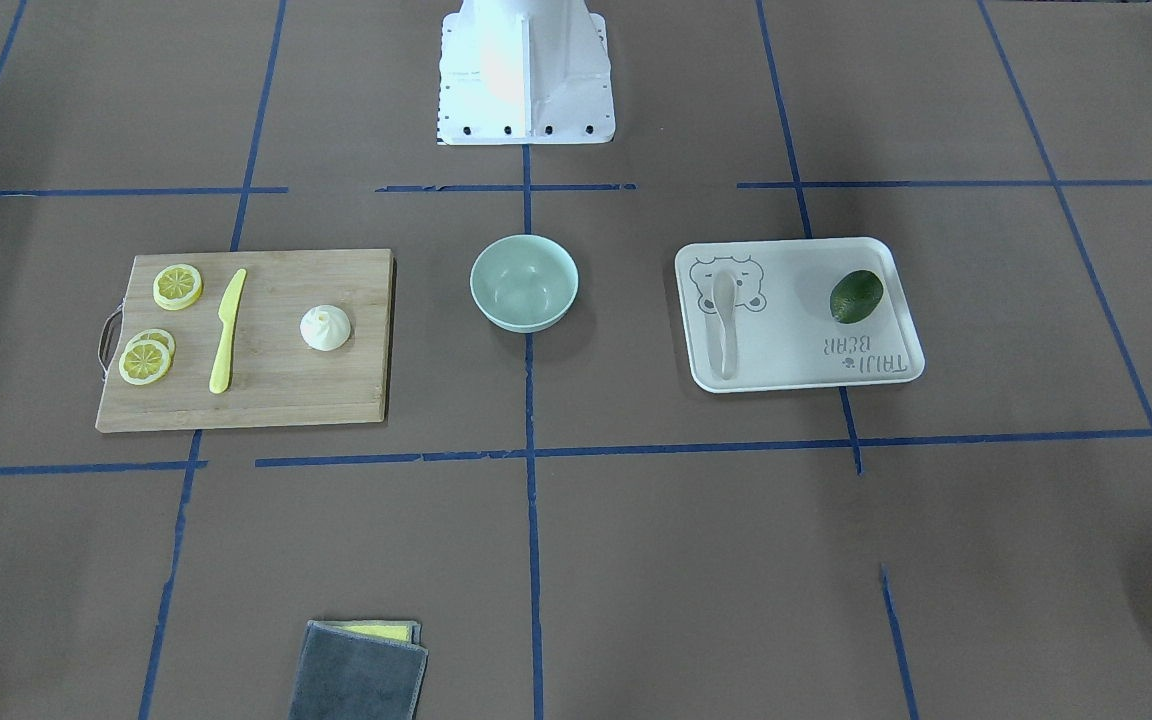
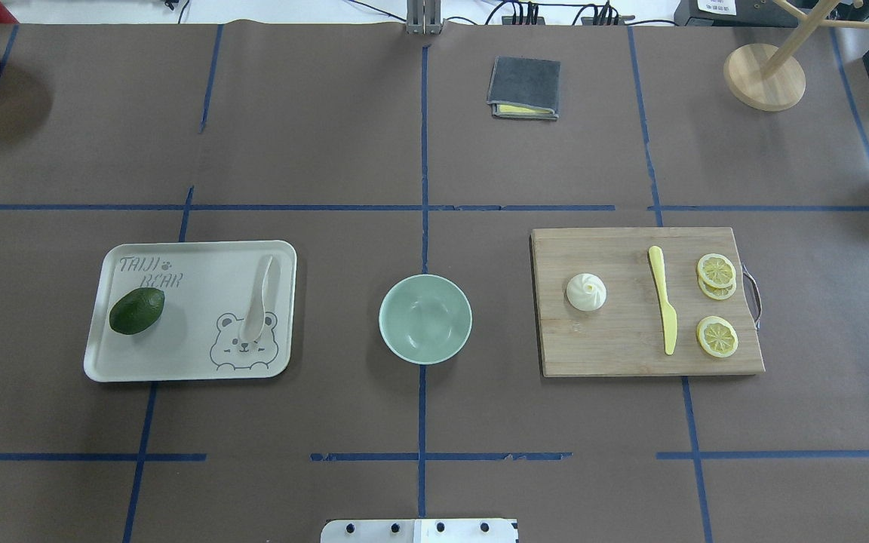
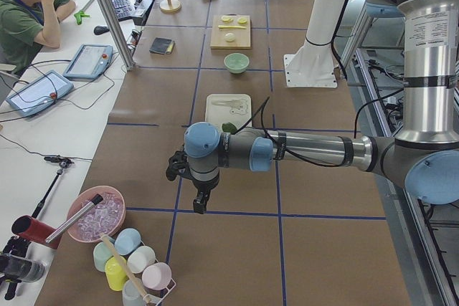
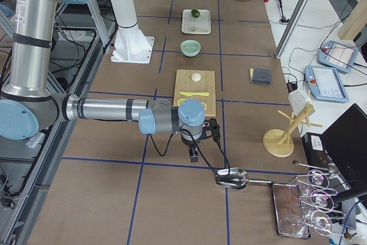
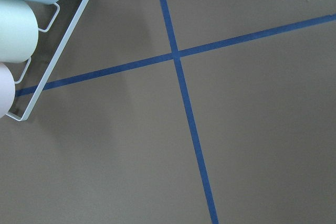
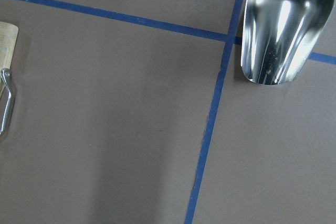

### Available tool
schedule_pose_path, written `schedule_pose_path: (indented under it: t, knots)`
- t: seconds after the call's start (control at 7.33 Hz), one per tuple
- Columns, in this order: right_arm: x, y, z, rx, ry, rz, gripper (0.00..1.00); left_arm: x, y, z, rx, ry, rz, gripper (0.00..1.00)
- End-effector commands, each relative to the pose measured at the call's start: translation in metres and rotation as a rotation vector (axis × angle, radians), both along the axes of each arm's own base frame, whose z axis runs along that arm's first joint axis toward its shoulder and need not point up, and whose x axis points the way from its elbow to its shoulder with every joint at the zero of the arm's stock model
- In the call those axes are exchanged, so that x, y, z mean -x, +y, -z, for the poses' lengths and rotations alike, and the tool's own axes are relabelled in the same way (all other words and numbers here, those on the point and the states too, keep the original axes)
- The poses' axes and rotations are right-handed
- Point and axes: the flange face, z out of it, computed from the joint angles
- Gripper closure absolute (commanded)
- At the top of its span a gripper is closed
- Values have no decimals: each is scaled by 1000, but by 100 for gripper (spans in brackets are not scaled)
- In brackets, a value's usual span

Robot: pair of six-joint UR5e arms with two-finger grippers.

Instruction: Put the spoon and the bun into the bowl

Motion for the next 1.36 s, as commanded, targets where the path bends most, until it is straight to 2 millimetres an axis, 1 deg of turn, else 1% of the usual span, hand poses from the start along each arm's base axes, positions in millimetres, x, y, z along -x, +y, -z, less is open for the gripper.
schedule_pose_path:
  t: [0.0, 0.14, 0.27, 0.41, 0.55, 0.68, 0.82, 0.95, 1.09, 1.23]
  knots:
    - [0, 0, 0, -1, 0, 1, 0, -1, -2, 12, -25, 11, -3, 0]
    - [0, 0, -1, 1, 1, 2, 0, -2, -3, 15, -37, 13, -5, 0]
    - [0, 0, -1, -1, 1, 3, 0, -4, -6, 22, -65, 10, -10, 0]
    - [1, -2, 3, -8, -2, 3, 0, -15, -14, 39, -158, 15, -31, 0]
    - [1, -4, 8, -37, -6, -2, 0, -35, -22, 60, -276, 25, -71, 0]
    - [1, -7, 13, -105, -9, -6, 0, -37, -28, 77, -394, 35, -72, 0]
    - [1, -11, 23, -182, -14, -8, 0, -37, -32, 97, -572, 47, -59, 0]
    - [2, -13, 32, -233, -21, -9, 0, -37, -29, 116, -736, 70, -29, 0]
    - [3, -14, 35, -244, -24, -16, 0, -45, -27, 124, -835, 103, -25, 0]
    - [5, -15, 38, -255, -28, -13, 0, -78, -22, 138, -784, 200, 9, 0]
